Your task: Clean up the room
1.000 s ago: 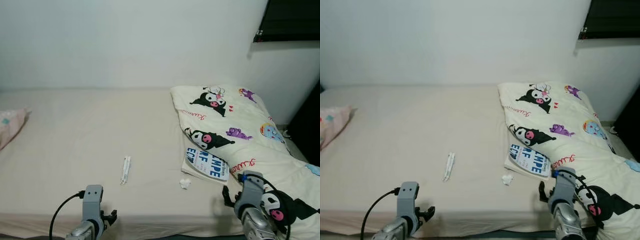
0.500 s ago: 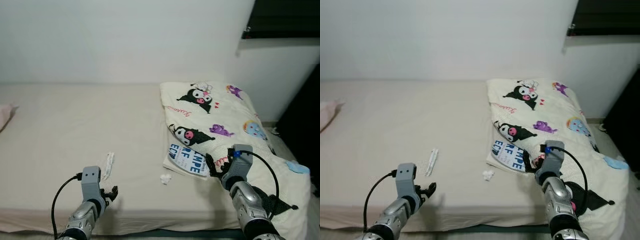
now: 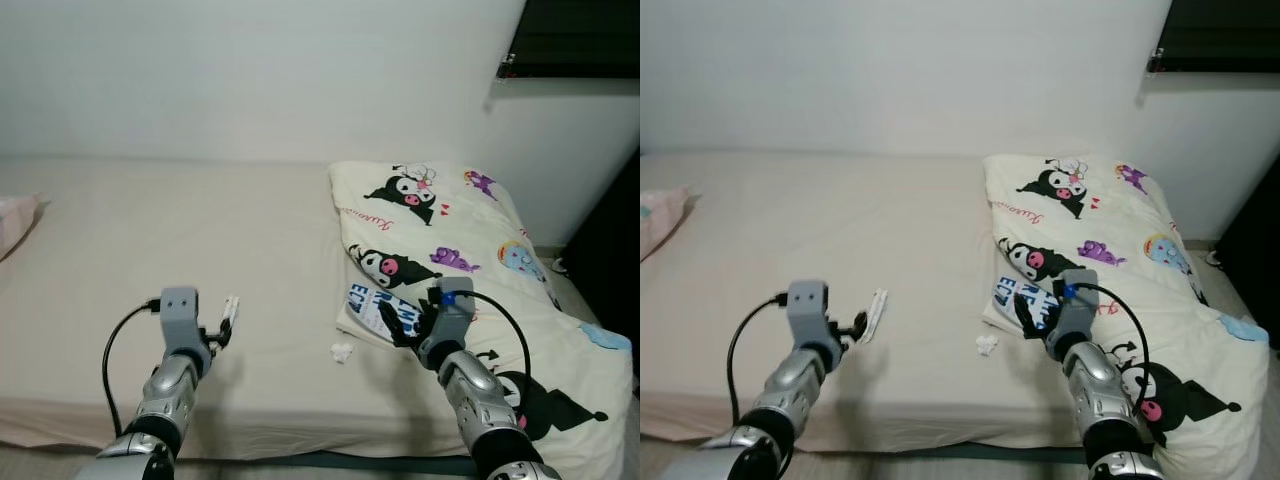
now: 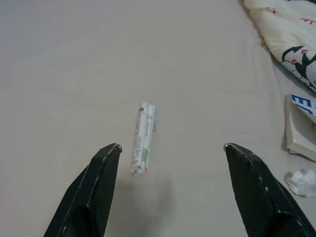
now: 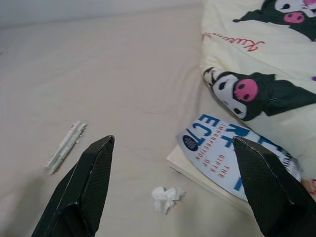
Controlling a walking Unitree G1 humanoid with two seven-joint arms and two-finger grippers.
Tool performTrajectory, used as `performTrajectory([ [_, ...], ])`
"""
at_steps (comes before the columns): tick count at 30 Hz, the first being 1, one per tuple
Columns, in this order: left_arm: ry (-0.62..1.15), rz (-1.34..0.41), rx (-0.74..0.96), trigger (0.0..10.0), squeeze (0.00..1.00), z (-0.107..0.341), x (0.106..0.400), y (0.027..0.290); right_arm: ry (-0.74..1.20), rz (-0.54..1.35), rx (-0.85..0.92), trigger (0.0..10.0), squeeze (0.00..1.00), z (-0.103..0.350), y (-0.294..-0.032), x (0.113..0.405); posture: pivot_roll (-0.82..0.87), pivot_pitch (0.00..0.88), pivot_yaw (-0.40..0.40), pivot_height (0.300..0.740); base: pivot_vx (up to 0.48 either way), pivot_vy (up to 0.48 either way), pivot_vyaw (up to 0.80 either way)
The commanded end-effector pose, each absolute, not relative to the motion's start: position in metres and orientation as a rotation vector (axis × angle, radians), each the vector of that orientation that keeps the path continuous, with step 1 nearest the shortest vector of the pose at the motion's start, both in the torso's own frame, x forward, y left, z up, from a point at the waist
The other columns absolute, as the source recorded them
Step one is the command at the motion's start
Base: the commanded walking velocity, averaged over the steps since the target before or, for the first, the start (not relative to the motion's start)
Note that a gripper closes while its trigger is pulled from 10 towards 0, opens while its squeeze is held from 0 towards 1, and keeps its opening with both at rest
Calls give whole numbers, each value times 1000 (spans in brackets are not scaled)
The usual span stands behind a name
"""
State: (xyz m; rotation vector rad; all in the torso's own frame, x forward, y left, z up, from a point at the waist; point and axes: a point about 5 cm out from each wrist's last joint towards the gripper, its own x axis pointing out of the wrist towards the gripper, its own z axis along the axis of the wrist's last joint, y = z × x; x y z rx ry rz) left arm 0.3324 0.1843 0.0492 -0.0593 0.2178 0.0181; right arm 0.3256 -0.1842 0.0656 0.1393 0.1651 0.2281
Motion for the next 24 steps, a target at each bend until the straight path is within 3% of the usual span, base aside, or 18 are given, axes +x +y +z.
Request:
performTrajectory([
  [1, 208, -19, -26, 10000, 0, 50, 333, 177, 174, 233, 157, 10000, 0, 65, -182, 324, 44, 107, 24, 668, 0, 0, 0],
  [15, 6, -117, 26, 10000, 0, 106, 367, 148, 87, 307, 194, 10000, 0, 89, -162, 328, 58, 176, 39, 628, 0, 0, 0],
  [24, -5, -149, 51, 10000, 0, 123, 379, 136, 39, 309, 198, 10000, 0, 105, -162, 328, 61, 225, 52, 603, 0, 0, 0],
])
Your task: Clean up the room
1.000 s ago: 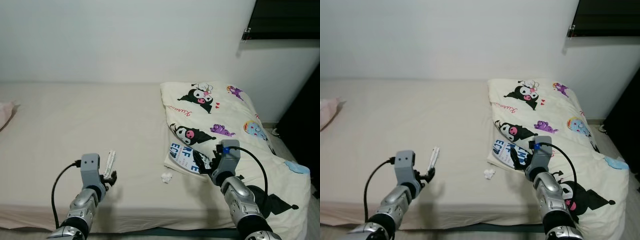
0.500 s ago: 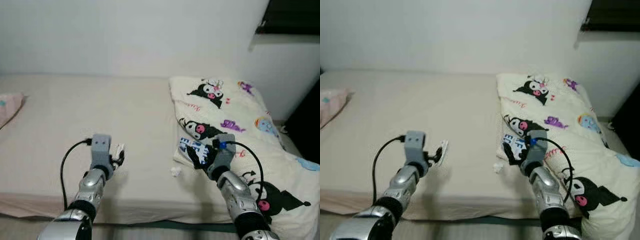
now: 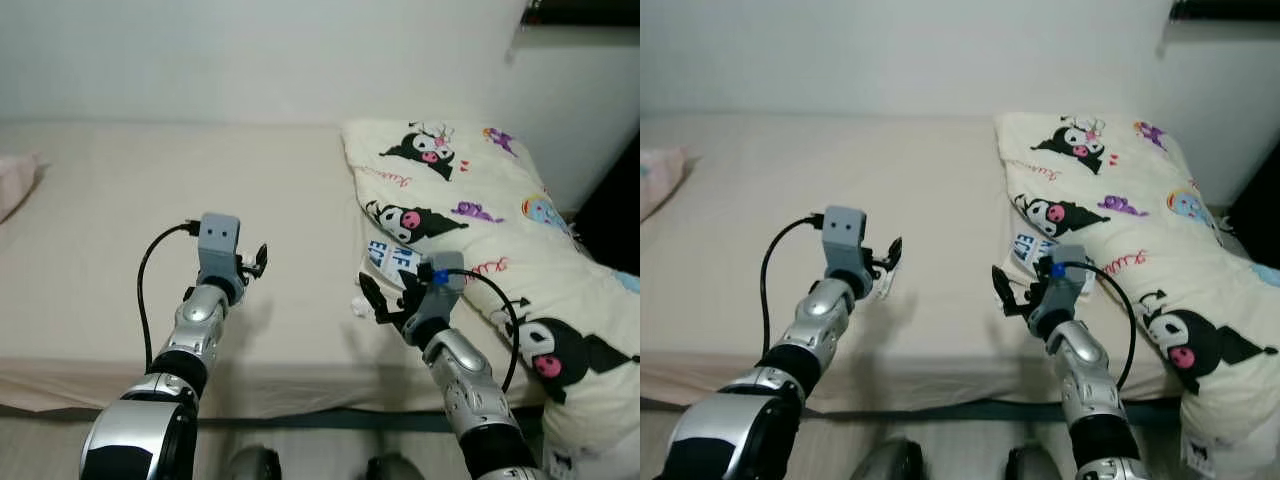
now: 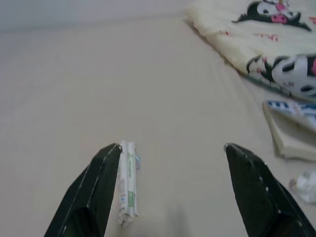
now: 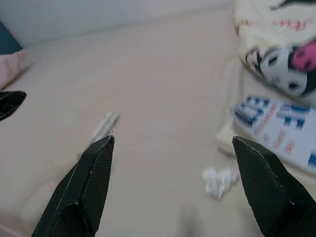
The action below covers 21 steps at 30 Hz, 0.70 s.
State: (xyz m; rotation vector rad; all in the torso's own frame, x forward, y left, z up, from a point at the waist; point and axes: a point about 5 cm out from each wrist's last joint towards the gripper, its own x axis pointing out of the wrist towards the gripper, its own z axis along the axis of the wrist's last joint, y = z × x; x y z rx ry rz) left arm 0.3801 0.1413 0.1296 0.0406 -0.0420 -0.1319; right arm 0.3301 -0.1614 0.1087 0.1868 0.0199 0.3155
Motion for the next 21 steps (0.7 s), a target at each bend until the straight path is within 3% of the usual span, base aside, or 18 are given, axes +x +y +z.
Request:
performTrajectory([
  [1, 0, -163, 60, 10000, 0, 125, 380, 132, 31, 309, 198, 10000, 0, 108, -162, 327, 61, 225, 52, 598, 0, 0, 0],
  [12, -23, -125, 130, 10000, 0, 164, 401, 123, -44, 298, 197, 10000, 0, 133, -164, 308, 23, 317, 98, 563, 0, 0, 0],
  [21, -3, 61, 217, 10000, 0, 191, 413, 148, -79, 296, 201, 10000, 0, 152, -164, 286, -4, 405, 120, 528, 0, 0, 0],
])
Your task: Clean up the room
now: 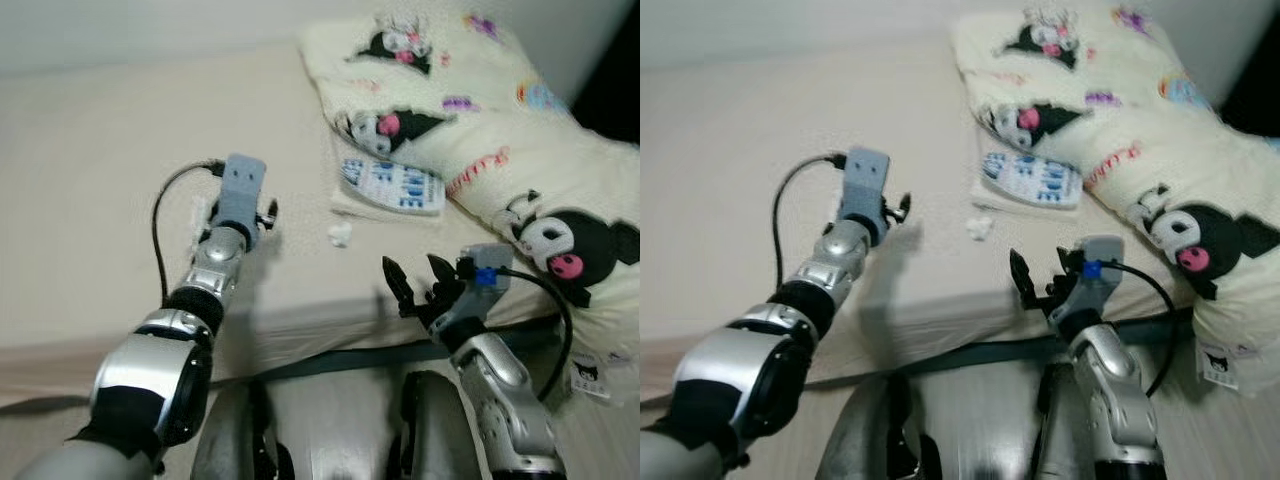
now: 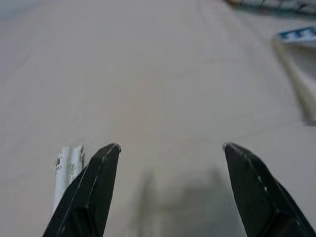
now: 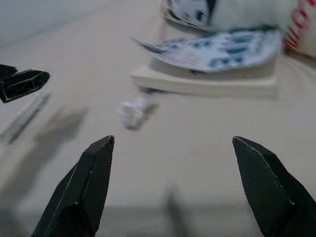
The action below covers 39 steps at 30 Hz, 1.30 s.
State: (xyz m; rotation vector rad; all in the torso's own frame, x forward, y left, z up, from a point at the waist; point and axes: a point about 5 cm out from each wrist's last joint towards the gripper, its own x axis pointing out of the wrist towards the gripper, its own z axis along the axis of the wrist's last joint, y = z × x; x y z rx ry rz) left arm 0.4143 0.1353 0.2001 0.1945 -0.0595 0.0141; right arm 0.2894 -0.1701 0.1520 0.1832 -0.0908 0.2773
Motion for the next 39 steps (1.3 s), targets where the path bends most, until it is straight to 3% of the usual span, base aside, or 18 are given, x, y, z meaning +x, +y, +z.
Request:
performTrajectory([
  [1, 11, 104, 218, 10000, 0, 191, 413, 157, -84, 295, 201, 10000, 0, 155, -164, 283, -17, 426, 125, 523, 0, 0, 0],
  [4, 23, 154, 217, 10000, 0, 192, 413, 167, -87, 292, 204, 10000, 0, 160, -163, 279, -27, 442, 125, 518, 0, 0, 0],
  [7, 48, 315, 162, 10000, 0, 197, 410, 204, -120, 293, 208, 10000, 0, 176, -161, 270, -43, 469, 123, 504, 0, 0, 0],
  [10, 45, 365, 153, 10000, 0, 199, 408, 218, -134, 301, 211, 10000, 0, 180, -161, 269, -47, 475, 121, 504, 0, 0, 0],
  [12, 28, 445, 139, 10000, 0, 205, 404, 241, -162, 309, 218, 10000, 0, 189, -161, 265, -50, 486, 113, 504, 0, 0, 0],
  [18, 40, 488, 153, 10000, 0, 203, 398, 261, -177, 296, 205, 10000, 0, 200, -164, 265, -50, 501, 104, 504, 0, 0, 0],
  [27, 127, 453, 157, 9490, 0, 179, 391, 264, -172, 252, 178, 10000, 0, 208, -170, 269, -68, 516, 98, 504, 0, 0, 0],
  [28, 159, 451, 162, 2706, 0, 170, 388, 265, -185, 243, 180, 10000, 0, 215, -171, 269, -81, 522, 93, 504, 0, 0, 0],
  [29, 186, 459, 158, 0, 0, 163, 385, 268, -204, 242, 182, 10000, 0, 224, -172, 269, -103, 525, 85, 504, 0, 0, 0],
  [39, 186, 472, 120, 0, 0, 163, 384, 270, -252, 251, 188, 10000, 0, 244, -175, 269, -104, 524, 74, 504, 0, 0, 0],
])
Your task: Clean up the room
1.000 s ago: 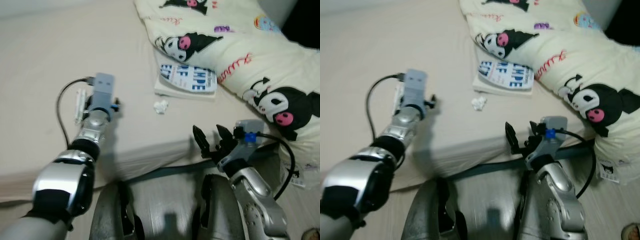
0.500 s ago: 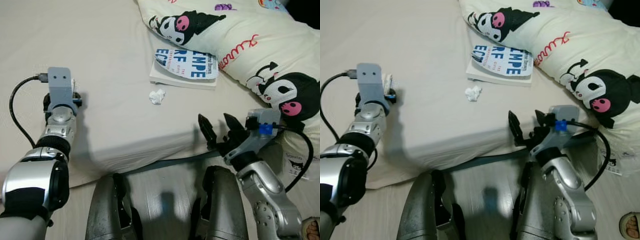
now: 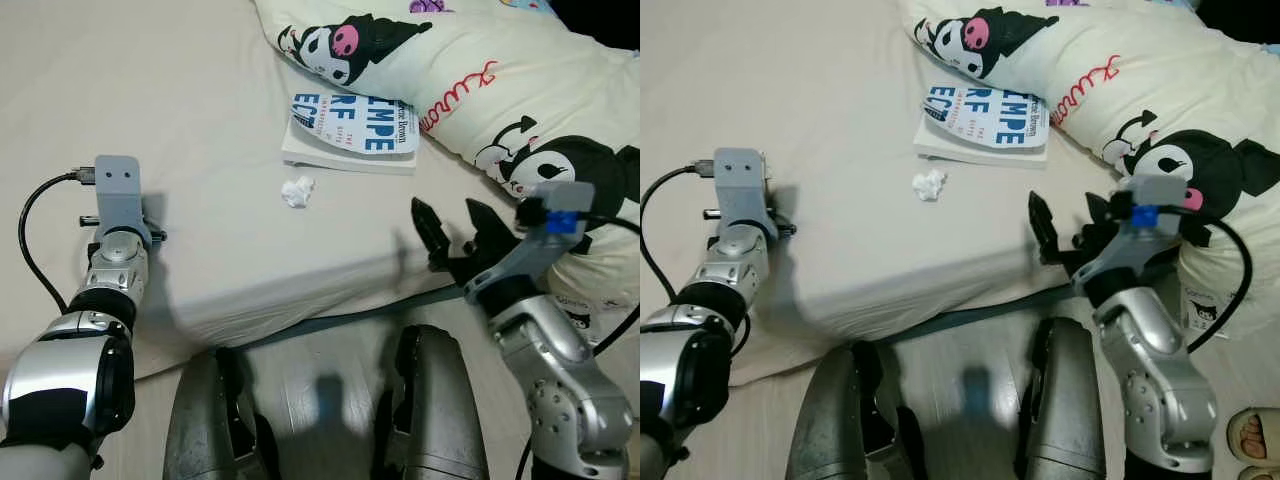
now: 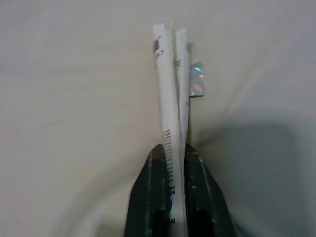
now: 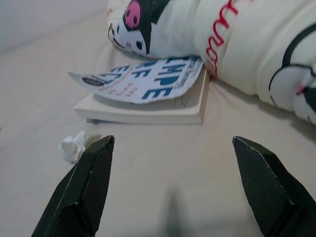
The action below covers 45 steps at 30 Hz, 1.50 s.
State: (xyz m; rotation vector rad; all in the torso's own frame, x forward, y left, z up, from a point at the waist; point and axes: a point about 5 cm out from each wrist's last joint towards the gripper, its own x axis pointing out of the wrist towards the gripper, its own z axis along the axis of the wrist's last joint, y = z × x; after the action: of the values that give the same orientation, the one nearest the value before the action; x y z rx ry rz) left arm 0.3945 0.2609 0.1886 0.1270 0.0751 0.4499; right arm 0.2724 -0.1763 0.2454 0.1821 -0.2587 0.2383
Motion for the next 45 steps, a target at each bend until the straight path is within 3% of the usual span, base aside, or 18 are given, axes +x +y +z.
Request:
performTrajectory([
  [1, 168, 464, 113, 0, 0, 167, 386, 269, -252, 264, 196, 10000, 0, 244, -174, 273, -92, 523, 74, 504, 0, 0, 0],
  [11, -101, 409, 16, 0, 0, 217, 395, 273, -175, 416, 261, 10000, 0, 220, -143, 341, 96, 504, 60, 504, 0, 0, 0],
  [15, -277, 388, -14, 0, 0, 237, 384, 284, -136, 518, 264, 10000, 0, 220, -116, 375, 195, 505, 33, 504, 0, 0, 0],
  [22, -338, 379, 0, 0, 0, 237, 364, 289, -119, 565, 244, 10000, 0, 224, -101, 386, 228, 511, 22, 504, 0, 0, 0],
  [24, -339, 352, 27, 0, 0, 228, 348, 284, -111, 603, 226, 10000, 0, 225, -89, 390, 246, 518, 14, 504, 0, 0, 0],
  [27, -278, 275, 37, 0, 0, 199, 316, 255, -58, 685, 146, 10000, 0, 217, -64, 391, 251, 518, 8, 504, 0, 0, 0],
  [31, -251, 251, 25, 0, 0, 189, 308, 243, -25, 709, 89, 10000, 0, 210, -55, 389, 248, 518, 7, 504, 0, 0, 0],
  [32, -218, 200, -4, 0, 0, 174, 303, 221, 16, 712, 25, 0, 0, 198, -50, 388, 240, 510, 6, 504, 0, 0, 0],
  [45, -222, 101, -123, 0, 0, 181, 304, 185, 0, 621, -1, 0, 0, 186, -78, 392, 195, 424, -29, 504, 0, 0, 0],
])
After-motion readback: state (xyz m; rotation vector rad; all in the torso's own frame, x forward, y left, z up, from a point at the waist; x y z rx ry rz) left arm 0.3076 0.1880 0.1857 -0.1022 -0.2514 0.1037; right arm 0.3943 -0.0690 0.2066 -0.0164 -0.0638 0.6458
